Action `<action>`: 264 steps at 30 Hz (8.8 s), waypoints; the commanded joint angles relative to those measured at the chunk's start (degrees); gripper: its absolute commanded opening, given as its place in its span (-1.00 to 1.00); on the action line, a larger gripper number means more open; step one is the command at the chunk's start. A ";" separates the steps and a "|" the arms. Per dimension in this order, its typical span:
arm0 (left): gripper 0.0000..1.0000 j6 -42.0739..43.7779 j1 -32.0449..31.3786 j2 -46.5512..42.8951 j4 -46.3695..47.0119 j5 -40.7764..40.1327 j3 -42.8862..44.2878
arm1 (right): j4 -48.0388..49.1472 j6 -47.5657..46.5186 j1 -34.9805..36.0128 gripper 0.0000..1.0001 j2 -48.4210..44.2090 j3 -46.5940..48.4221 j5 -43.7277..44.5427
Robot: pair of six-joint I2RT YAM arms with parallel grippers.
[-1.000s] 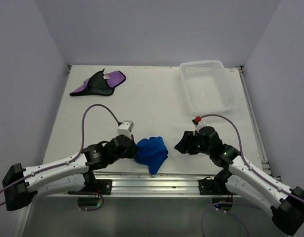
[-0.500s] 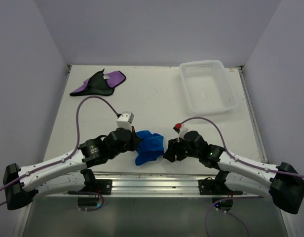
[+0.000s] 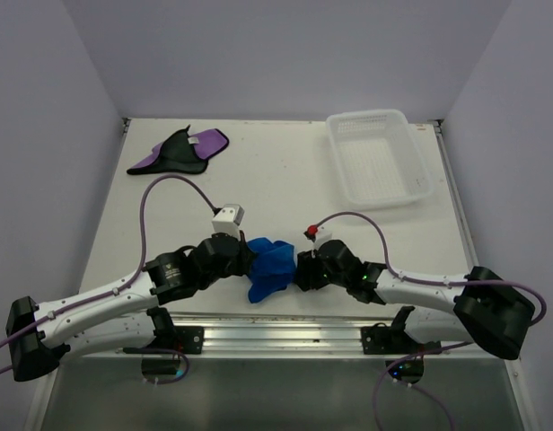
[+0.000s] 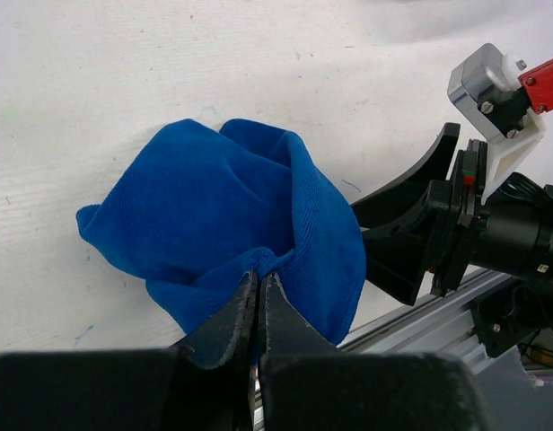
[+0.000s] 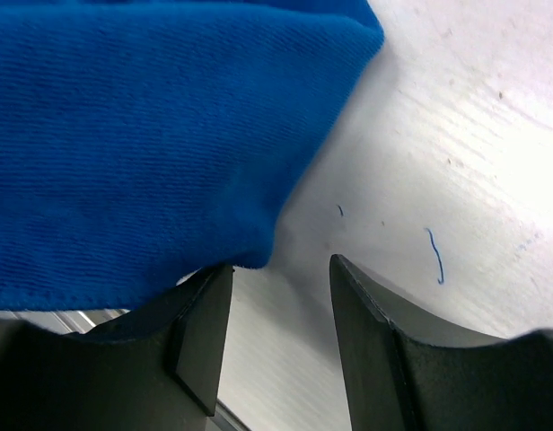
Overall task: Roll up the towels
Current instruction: Flatten the towel
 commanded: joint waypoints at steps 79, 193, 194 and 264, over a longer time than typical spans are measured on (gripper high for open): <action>0.29 3.33 7.20 8.48 5.25 -12.14 2.71 | -40.51 2.20 2.34 -1.00 -41.80 3.65 10.55; -1.00 15.03 34.71 7.32 16.35 -4.56 10.15 | -33.22 -9.92 -3.79 -1.00 -8.96 34.30 22.78; -1.00 15.38 35.76 8.47 15.20 -5.18 15.05 | -32.78 -10.28 -6.60 -1.00 -7.37 38.15 17.11; -1.00 5.36 50.36 -19.03 3.32 -0.09 -11.44 | -28.83 -9.23 -8.65 -0.16 0.38 12.79 5.27</action>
